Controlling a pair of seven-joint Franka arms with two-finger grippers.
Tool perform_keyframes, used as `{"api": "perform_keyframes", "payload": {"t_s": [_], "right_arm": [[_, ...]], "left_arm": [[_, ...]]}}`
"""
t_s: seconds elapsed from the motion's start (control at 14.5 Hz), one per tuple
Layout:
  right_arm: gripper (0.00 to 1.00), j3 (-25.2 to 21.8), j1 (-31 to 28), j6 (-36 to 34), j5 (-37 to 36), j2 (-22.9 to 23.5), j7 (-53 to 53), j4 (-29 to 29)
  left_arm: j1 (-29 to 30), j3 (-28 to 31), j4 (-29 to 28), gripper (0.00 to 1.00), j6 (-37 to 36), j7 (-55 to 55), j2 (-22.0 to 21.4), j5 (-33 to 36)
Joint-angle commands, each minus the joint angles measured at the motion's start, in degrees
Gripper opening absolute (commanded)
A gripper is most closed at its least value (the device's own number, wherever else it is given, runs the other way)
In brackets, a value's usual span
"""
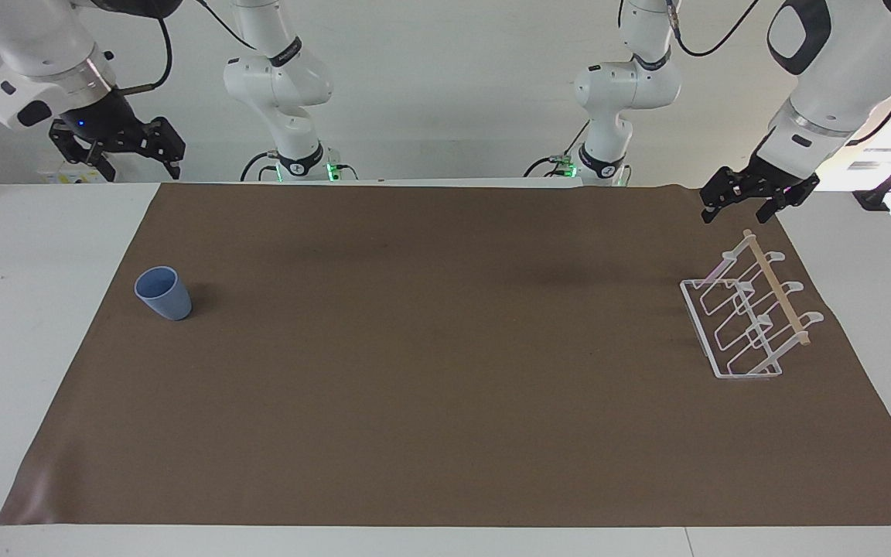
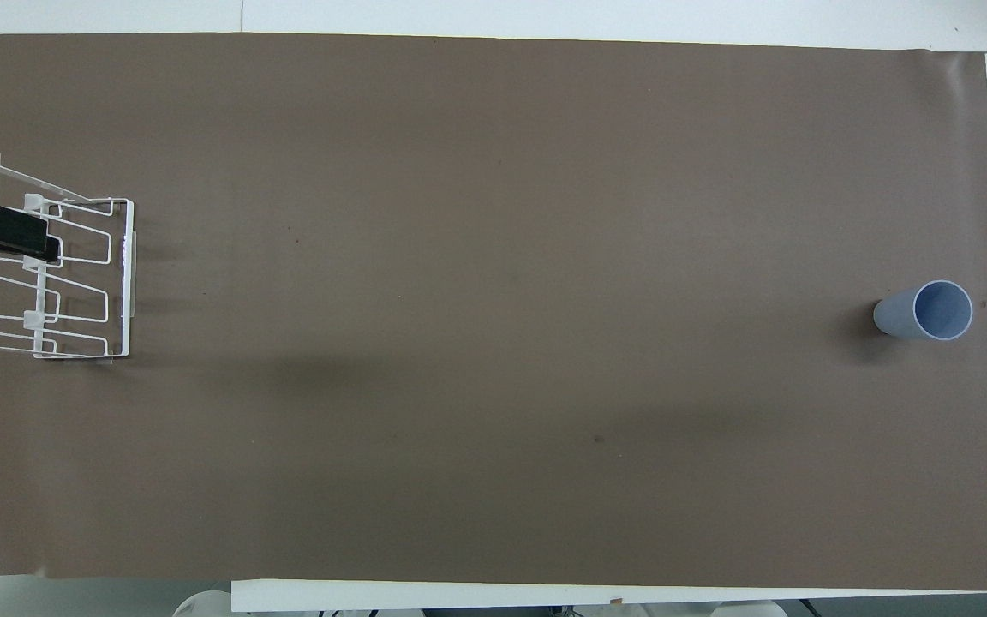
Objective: Hang cup on cup holder
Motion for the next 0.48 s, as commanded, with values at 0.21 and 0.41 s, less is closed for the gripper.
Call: {"api": "perform_keyframes", "payload": {"t_s": [0.21,0.41], "right_arm": [[1.00,0.13,-0.38,0.71,1.20,-0.43,1.13,-0.44],[1.00,0.13,-0.11,0.97,1.20,-0.52,1.04,-0.71]], "left_arm": [[0.54,-0.22,1.08,1.00,0.18,-0.43,0.62,-0.44],[0.54,-0.13,1.08,1.00,0.18,-0.52,0.62,-0.44]]}}
